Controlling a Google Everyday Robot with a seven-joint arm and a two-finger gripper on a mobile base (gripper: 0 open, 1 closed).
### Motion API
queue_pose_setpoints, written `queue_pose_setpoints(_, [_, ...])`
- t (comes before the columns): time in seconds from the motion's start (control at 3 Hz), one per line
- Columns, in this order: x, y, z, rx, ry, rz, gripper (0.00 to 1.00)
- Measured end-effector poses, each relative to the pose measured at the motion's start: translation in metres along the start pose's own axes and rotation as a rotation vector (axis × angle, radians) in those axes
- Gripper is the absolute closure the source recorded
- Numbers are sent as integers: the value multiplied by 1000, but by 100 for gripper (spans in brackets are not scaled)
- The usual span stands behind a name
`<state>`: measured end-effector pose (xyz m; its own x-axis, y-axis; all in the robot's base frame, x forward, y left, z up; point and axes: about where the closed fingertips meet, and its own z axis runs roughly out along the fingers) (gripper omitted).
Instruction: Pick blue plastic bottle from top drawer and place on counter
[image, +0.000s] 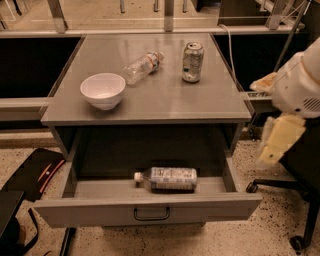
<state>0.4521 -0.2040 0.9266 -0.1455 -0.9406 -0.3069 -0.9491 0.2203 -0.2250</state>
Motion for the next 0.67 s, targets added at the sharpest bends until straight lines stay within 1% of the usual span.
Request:
queue_pose_setpoints(0.33, [-25, -9, 94, -91, -208, -64, 0])
queue_pose_setpoints(0.67, [-66, -38, 184, -150, -374, -100, 0])
